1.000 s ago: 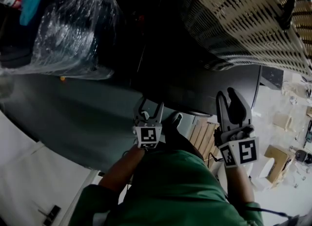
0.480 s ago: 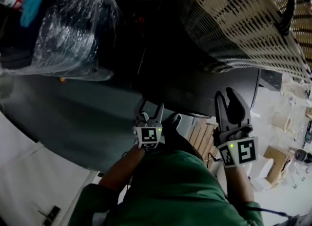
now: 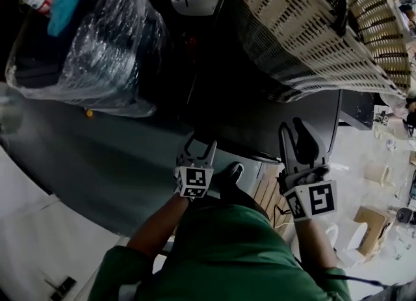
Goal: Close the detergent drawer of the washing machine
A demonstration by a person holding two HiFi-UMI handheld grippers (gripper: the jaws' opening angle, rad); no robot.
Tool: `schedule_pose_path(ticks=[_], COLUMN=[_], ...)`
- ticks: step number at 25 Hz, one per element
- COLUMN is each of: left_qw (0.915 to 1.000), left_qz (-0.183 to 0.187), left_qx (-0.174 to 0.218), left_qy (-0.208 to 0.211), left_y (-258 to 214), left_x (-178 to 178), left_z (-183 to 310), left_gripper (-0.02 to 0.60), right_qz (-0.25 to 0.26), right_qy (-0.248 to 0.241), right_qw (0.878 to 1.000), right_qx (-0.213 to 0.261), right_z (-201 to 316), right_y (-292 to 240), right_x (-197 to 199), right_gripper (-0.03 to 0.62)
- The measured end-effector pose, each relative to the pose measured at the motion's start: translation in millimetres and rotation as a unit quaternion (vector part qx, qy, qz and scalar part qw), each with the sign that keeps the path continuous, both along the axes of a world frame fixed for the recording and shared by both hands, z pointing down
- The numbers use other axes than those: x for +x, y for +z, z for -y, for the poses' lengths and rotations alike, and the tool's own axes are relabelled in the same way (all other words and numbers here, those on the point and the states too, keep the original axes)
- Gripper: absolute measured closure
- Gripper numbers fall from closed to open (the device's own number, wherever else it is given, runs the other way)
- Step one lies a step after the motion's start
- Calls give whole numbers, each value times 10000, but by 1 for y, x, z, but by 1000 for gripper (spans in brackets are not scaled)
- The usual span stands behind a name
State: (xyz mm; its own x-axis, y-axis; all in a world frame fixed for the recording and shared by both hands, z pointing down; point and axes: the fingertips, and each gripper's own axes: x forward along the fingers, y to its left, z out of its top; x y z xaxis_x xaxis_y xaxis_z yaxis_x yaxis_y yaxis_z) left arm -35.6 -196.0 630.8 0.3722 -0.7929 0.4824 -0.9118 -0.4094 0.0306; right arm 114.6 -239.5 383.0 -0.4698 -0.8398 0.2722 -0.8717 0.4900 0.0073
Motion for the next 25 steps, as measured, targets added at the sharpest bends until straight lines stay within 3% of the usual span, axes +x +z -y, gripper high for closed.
schedule_pose_path(ticks=[7, 18, 25], left_qw=[9979, 9927, 9840], left_qz=[-132, -337, -620], left_qx=[508, 1151, 1665], left_qy=[-367, 158, 153], left_y=[-76, -210, -286], left_x=[-32, -12, -3], left_z=[14, 20, 20], left_gripper=[311, 313, 326], right_qz=[170, 237, 381], right_qy=[104, 204, 292], right_qw=[9991, 9958, 9914], right_qx=[373, 864, 1215], right_z=[-12, -31, -40], right_y=[-27, -73, -102], right_x=[8, 21, 32], right_gripper=[467, 480, 528])
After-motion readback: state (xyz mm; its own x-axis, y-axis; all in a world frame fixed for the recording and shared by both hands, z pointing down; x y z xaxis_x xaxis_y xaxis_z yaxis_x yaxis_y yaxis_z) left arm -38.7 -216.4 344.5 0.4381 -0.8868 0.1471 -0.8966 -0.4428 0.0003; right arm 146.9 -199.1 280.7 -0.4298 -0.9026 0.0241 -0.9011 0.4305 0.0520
